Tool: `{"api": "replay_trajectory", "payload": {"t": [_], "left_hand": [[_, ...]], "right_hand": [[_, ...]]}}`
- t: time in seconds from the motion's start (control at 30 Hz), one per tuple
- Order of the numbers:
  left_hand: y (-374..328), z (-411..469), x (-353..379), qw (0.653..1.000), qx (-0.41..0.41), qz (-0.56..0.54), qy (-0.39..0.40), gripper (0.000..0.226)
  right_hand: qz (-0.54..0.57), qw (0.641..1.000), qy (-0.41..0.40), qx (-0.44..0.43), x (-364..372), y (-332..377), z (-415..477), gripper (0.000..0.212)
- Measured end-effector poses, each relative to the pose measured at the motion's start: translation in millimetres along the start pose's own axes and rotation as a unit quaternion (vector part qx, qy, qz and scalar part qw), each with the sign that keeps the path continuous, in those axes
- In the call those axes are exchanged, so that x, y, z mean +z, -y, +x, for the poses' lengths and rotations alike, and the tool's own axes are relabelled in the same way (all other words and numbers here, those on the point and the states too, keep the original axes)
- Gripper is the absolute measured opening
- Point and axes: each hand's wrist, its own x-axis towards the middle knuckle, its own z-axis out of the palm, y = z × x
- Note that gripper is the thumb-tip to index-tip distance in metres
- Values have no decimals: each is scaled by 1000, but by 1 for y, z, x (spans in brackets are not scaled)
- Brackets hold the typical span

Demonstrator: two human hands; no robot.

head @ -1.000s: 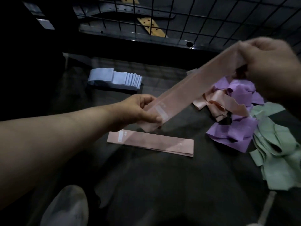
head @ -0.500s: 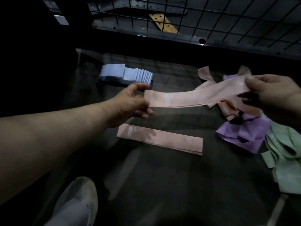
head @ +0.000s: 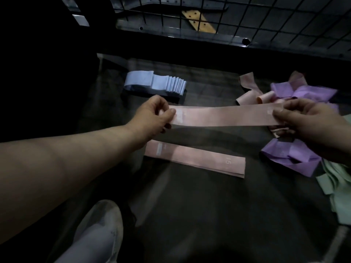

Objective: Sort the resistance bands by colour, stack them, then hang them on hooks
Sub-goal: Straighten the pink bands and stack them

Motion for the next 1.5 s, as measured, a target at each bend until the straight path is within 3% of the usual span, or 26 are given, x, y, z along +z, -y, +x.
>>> {"api": "replay_trajectory", "payload": {"t": [0.13,0.2,0.3,0.47,0.57,0.8,0.97,1.1,1.27,1.5], "left_hand": [[7,-3,-6,999,-13,-32,-36,34],[11,-9,-9,995,-60,-72,-42,33],[23,-20,-15,991,-111,-77,-23,10],[40,-32,-21,966,-237,-103,-25,18],[46,-35,-23,961,-266,-79,-16,14],[54,-29,-21,971,-233,-4,-52,20],[57,-29,-19,970,-238,26,-36,17],[59,-29,-17,972,-227,45,-47,21],[66,-26,-15,974,-193,100,-59,19],[75,-26,-13,973,-95,206,-41,30]], "right_hand": [[-8,999,9,37,4,-13,-7,43],[-8,997,9,78,9,-23,-10,28],[-14,986,33,162,22,-38,-18,10],[-46,971,87,217,36,-57,-26,4],[-84,968,89,218,44,-63,-24,5],[-164,971,74,159,51,-75,-26,25],[-216,954,77,192,48,-82,-28,17],[-190,955,69,218,50,-86,-30,13],[-277,951,35,133,52,-98,-25,24],[-368,927,58,37,53,-105,-28,26]]}}
